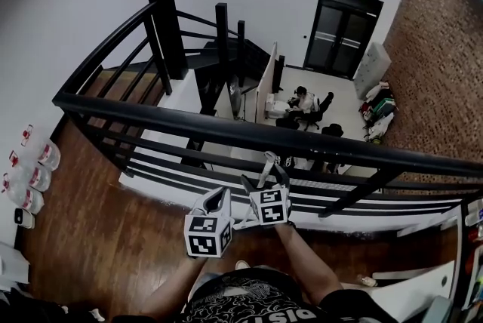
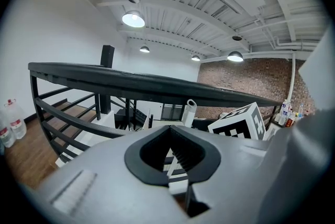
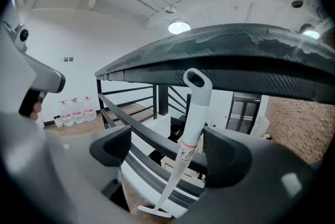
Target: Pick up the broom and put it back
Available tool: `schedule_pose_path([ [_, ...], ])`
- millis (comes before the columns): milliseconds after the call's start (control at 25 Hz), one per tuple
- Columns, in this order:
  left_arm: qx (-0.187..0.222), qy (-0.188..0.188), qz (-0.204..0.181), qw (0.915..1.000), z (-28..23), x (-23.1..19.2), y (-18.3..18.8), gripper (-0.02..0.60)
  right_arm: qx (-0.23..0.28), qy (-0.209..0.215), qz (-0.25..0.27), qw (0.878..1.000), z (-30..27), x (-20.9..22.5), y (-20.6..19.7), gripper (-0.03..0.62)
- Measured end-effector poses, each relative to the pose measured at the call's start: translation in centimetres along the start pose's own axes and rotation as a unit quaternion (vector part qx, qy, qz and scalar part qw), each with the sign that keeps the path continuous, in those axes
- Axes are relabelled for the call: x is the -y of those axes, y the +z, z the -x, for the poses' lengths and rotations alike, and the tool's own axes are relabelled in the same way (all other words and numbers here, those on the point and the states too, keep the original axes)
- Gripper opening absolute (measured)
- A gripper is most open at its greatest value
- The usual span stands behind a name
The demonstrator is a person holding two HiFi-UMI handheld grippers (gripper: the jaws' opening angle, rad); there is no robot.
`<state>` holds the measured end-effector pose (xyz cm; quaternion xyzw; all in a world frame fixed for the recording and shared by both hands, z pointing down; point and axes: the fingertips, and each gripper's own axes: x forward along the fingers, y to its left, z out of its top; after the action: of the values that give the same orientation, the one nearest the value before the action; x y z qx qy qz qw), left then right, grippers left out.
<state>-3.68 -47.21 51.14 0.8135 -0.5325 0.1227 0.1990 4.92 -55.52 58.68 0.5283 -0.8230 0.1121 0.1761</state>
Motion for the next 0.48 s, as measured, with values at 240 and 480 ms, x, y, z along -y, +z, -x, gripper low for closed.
schedule_pose_path([
  [240, 0.000, -0.008, -0.004, 1.0000, 0.8, 0.4, -0.4, 0.005, -0.002, 0.006, 0.003, 1.000, 0.5, -0.6, -0.2, 0.397],
  [480, 0.002, -0.006, -0.005, 1.0000, 2.0, 0.1, -0.3, 0.005, -0.006, 0.002, 0.004, 1.000, 1.1, -0.9, -0.2, 0.397],
])
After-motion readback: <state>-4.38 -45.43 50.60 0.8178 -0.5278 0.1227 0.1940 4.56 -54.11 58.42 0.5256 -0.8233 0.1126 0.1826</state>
